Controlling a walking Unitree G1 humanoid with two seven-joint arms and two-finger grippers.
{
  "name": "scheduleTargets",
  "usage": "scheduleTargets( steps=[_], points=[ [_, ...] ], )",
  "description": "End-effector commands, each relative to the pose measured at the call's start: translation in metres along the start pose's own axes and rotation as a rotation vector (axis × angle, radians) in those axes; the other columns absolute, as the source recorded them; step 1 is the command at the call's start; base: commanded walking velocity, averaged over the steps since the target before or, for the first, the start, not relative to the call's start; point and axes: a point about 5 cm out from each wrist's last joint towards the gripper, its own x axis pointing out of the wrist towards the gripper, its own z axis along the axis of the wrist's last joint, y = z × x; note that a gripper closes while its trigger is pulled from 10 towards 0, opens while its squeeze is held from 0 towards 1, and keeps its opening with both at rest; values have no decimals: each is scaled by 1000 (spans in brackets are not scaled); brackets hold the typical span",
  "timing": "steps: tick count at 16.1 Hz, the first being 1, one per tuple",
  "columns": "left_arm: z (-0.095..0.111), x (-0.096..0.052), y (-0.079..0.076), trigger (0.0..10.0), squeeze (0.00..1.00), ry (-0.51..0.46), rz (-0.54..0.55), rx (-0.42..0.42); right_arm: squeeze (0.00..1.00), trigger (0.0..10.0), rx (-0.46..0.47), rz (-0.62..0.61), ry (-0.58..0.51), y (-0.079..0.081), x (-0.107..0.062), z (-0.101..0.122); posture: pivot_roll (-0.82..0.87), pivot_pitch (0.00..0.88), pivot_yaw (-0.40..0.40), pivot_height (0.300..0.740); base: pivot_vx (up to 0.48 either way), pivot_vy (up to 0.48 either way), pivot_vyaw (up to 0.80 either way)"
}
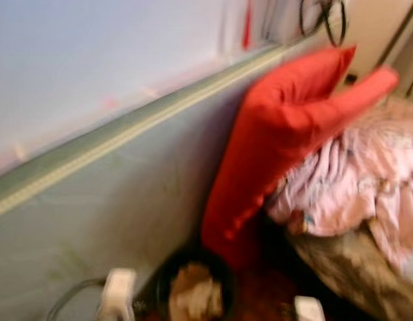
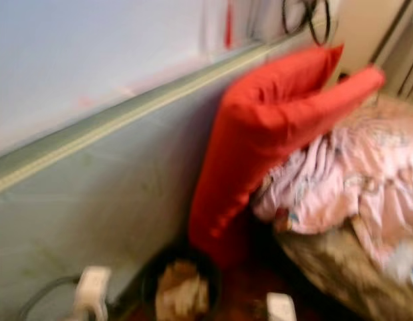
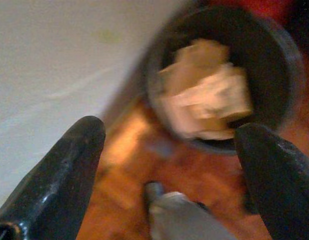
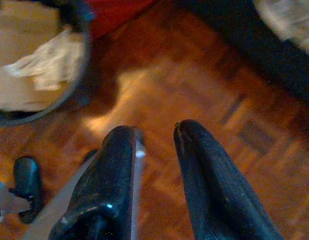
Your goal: Clean up the room
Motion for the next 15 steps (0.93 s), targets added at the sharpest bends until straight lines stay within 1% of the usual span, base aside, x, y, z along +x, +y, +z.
scheduleTargets(
  steps=[1, 7, 15],
  points=[
    [-12, -5, 8, 10000, 0, 38, 23, -8, 0, 10000, 16, 3, -2, 3, 0, -1, 84, 23, -44, 740, 0, -412, 0],
    [-12, -4, 6, 10000, 0, 40, 13, -9, 0, 10000, 27, 2, -10, 6, 1, 1, 80, 23, -42, 740, 0, -414, 0],
    [-16, -5, 3, 10000, 0, 51, -2, -1, 0, 10000, 24, 3, -9, 5, 1, -1, 71, 0, -46, 740, 0, -422, 0]
  ],
)
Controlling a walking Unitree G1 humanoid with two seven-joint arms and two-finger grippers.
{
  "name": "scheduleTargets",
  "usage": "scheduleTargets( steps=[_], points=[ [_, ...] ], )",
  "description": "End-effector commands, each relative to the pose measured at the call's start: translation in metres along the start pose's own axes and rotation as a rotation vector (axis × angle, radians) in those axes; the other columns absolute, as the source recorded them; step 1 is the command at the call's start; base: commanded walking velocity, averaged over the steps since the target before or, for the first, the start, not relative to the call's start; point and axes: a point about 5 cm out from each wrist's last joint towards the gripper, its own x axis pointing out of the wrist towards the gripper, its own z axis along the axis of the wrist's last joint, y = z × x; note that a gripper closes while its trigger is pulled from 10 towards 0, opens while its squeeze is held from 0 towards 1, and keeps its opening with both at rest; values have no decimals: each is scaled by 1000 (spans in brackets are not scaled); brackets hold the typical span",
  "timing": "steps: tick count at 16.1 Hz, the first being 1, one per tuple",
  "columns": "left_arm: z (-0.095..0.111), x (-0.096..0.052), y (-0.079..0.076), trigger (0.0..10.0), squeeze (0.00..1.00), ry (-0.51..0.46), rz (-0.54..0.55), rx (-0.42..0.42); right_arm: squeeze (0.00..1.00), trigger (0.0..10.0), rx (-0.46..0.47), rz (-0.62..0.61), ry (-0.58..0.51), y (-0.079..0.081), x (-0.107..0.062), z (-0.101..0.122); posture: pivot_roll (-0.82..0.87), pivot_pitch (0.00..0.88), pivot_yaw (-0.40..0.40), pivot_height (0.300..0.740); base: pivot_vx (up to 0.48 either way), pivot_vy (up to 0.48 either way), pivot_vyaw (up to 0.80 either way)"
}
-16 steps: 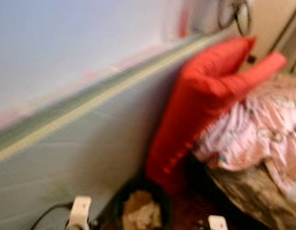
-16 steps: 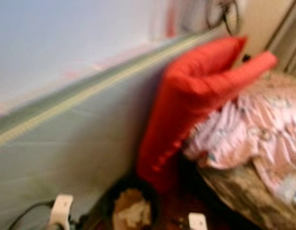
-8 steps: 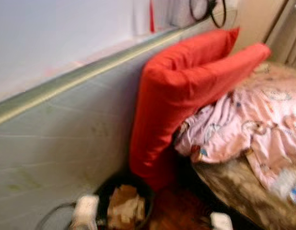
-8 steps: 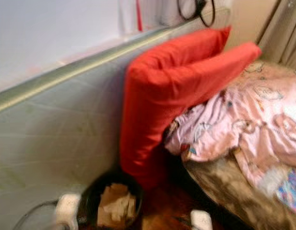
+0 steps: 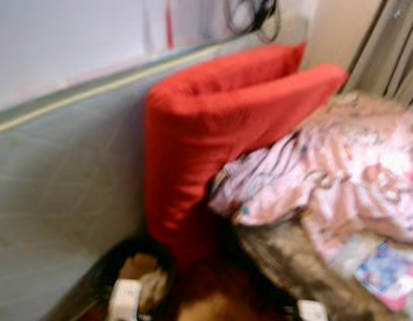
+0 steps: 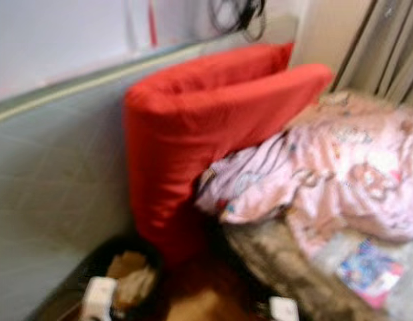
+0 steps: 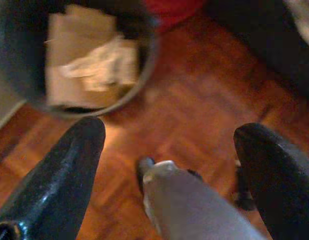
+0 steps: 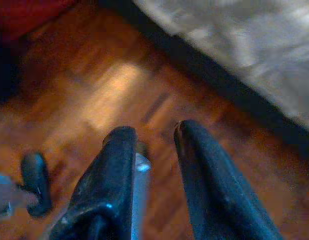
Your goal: Clean up the room
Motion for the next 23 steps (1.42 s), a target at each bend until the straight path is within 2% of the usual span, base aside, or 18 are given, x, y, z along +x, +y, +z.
scheduleTargets(
  steps=[1, 11, 16, 23],
  points=[
    [-1, -3, 11, 10000, 0, 4, 25, 13, 0, 10000, 11, 19, -5, 9, 1, 1, 68, 0, -45, 740, 0, -424, 0],
    [0, -2, 8, 10000, 0, 0, 19, 12, 0, 10000, 32, 14, -21, 9, 1, 2, 69, 1, -43, 740, 0, -415, 0],
    [2, -2, 9, 10000, 0, -15, 35, -28, 0, 10000, 32, 12, -34, 8, 2, 6, 72, 13, -48, 740, 0, 0, 0],
    [16, 0, 10, 10000, 0, -102, 45, -61, 0, 10000, 49, 7, -66, 6, 2, 12, 73, 11, -52, 740, 0, 0, 0]
  ],
)
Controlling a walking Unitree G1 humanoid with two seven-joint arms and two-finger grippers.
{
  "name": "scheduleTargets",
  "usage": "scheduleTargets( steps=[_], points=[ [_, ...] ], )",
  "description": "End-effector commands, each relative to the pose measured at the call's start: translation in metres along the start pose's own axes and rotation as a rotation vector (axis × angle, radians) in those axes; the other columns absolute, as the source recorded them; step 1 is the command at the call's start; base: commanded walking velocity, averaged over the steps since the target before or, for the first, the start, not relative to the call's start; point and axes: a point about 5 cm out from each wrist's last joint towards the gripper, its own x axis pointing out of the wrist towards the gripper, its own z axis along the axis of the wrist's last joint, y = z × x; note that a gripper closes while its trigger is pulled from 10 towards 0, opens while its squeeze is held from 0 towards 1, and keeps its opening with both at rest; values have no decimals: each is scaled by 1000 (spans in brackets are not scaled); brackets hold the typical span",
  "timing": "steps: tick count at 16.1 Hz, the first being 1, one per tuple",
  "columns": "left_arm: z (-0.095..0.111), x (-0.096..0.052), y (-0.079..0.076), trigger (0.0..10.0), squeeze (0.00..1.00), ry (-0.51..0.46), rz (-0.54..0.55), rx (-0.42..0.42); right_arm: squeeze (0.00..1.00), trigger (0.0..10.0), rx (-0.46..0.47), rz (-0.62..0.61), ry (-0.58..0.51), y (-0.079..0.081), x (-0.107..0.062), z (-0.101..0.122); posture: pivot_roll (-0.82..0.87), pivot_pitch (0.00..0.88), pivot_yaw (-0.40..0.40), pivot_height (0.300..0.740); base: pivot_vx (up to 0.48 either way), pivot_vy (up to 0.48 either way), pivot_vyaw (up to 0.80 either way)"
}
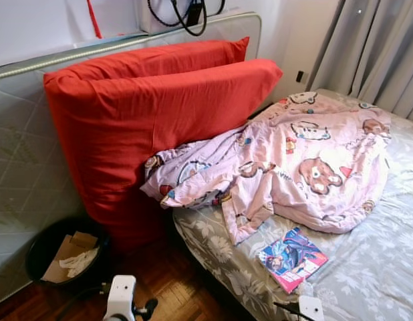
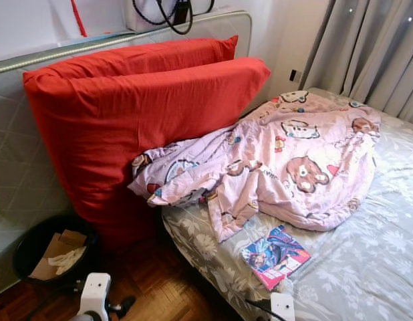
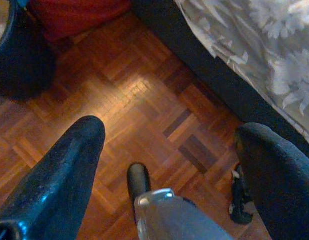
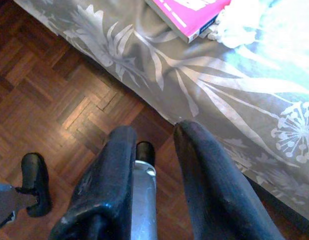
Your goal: Clean up the room
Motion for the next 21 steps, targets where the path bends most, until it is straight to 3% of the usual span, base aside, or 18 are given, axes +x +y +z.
scheduleTargets(
  steps=[1, 7, 14, 21],
  points=[
    [2, 1, 0, 10000, 0, -12, 10, -28, 0, 10000, 4, -6, -12, -2, 0, 3, 72, 10, -52, 740, 0, 0, 0],
    [-7, -2, 1, 10000, 0, 25, 25, -40, 0, 10000, -2, 7, -1, 0, 1, 2, 65, 1, -48, 740, 0, 0, 0],
    [-6, -2, 6, 10000, 0, 18, 49, -61, 0, 10000, -6, 20, -7, 4, 1, 3, 72, 19, -52, 740, 0, 0, -678],
    [2, 0, 5, 10000, 0, -9, 41, -50, 0, 10000, -9, 34, -15, 6, 1, 5, 72, 2, -46, 740, 0, 0, -109]
  ],
)
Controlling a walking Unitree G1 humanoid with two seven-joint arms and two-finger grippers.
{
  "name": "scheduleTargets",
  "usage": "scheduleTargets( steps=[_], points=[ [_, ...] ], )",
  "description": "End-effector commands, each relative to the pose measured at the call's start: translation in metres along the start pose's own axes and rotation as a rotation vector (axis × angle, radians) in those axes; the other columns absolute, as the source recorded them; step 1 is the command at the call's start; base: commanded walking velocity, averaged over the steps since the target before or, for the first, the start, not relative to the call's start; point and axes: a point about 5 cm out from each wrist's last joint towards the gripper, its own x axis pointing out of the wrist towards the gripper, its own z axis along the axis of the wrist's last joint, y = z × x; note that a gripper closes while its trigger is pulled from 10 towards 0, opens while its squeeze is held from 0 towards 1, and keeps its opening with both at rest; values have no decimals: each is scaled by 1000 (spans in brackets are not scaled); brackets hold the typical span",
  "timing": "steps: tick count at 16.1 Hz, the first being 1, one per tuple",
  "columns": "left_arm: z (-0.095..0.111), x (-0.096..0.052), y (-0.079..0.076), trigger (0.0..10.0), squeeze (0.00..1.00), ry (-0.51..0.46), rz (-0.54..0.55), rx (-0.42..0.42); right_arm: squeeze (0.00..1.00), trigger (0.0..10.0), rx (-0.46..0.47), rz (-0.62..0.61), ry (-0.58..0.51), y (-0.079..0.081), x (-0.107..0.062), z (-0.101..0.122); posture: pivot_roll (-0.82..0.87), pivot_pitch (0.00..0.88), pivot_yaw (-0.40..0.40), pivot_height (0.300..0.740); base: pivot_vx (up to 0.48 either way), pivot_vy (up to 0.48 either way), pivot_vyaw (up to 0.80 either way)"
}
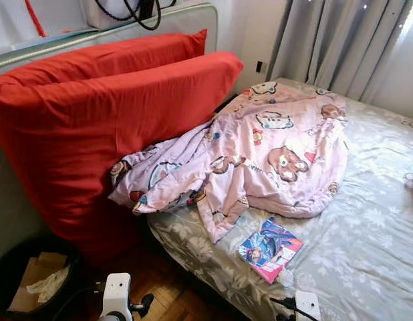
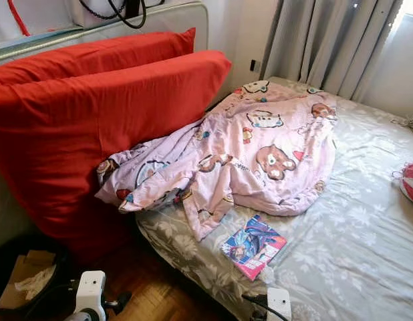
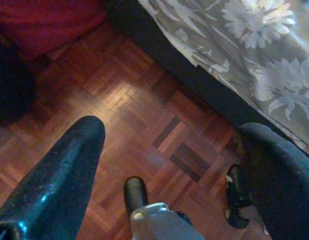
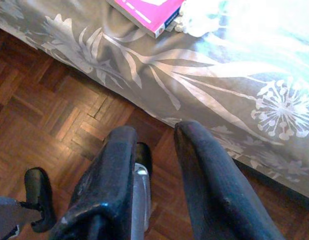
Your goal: Clean up the room
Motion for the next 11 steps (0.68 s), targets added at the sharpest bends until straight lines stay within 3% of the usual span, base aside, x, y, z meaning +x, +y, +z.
scheduleTargets(
  steps=[1, 3, 7, 11],
  points=[
    [1, 1, -1, 10000, 0, 2, -8, 2, 0, 10000, 7, 2, 3, 0, 0, -2, 72, 2, -46, 740, 0, 0, -788],
    [-4, -1, 0, 10000, 0, 21, 8, -14, 0, 10000, 11, -2, 12, -1, -1, -4, 74, 0, -45, 740, 0, -472, -781],
    [-7, -2, 3, 10000, 0, 25, 22, -12, 0, 10000, 7, 2, 18, 0, -2, -8, 76, 0, -39, 740, 0, 0, -764],
    [1, 0, 0, 10000, 0, -14, 18, -48, 0, 10000, -3, 13, 5, 2, -2, -8, 71, 0, -34, 740, 0, 0, 0]
  ],
)
